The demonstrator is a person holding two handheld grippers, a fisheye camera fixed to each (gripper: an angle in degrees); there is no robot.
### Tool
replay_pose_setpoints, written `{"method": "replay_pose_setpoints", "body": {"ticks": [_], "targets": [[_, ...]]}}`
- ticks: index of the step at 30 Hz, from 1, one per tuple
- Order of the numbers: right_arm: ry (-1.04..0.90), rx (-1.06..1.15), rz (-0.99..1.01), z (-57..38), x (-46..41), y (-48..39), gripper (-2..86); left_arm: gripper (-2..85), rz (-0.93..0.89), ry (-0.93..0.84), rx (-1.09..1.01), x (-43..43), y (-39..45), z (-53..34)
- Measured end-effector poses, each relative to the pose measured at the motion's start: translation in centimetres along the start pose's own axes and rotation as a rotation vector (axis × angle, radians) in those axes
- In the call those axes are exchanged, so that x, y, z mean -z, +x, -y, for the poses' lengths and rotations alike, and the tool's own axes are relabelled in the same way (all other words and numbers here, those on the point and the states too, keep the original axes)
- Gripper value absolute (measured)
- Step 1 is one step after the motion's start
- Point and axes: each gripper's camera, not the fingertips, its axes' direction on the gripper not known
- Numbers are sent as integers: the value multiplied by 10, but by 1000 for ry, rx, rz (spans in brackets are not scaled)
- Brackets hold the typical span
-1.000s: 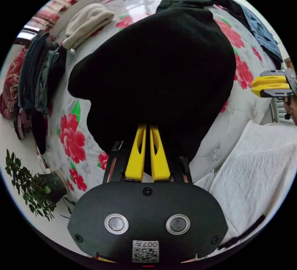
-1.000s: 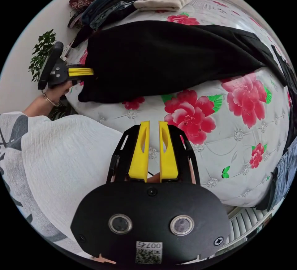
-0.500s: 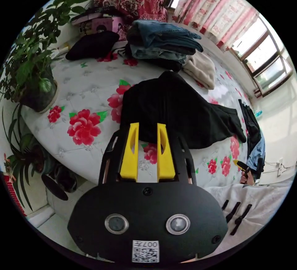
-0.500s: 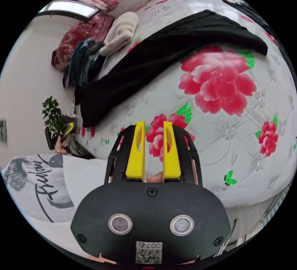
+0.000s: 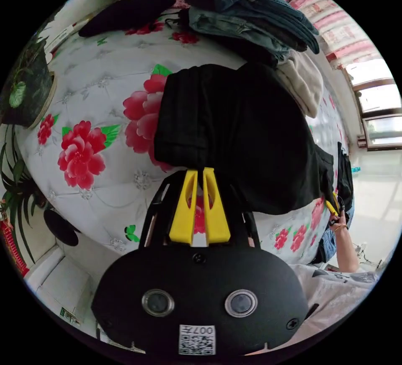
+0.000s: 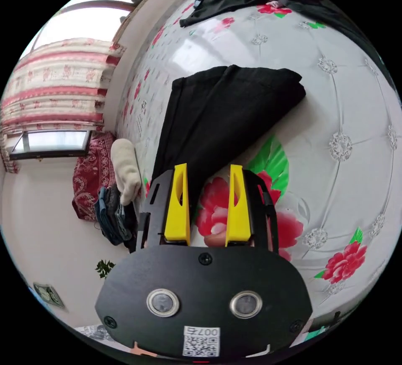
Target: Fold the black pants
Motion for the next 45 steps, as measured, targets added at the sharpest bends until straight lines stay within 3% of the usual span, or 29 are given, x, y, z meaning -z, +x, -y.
{"method": "replay_pose_setpoints", "body": {"ticks": [7, 14, 18, 21, 23, 26, 29, 35, 41, 45], "targets": [[44, 6, 123, 37, 44, -7, 5, -9, -266, 261, -107, 115, -10, 18], [88, 407, 443, 20, 175, -107, -4, -9, -356, 480, -314, 222, 2, 4], [192, 517, 541, -21, 271, -112, -3, -9, -404, 552, -374, 256, -25, -41], [216, 517, 386, -61, 327, -93, 0, -8, -406, 512, -355, 253, -61, -88], [121, 493, 177, -87, 330, -69, 5, -6, -357, 349, -274, 219, -91, -119], [-72, 394, -109, -111, 280, -18, 23, 5, -236, 59, -59, 149, -126, -152], [-186, 327, -310, -137, 230, 31, 49, 47, -201, 38, 32, 119, -136, -182], [-108, 176, -284, -153, 226, 94, 88, 97, -101, 65, 19, 120, -115, -166], [-13, -10, -241, -145, 232, 151, 96, 128, -118, 41, 135, 84, -101, -122], [-23, -65, -233, -138, 212, 165, 95, 89, -11, 81, 224, 79, -89, -115]]}}
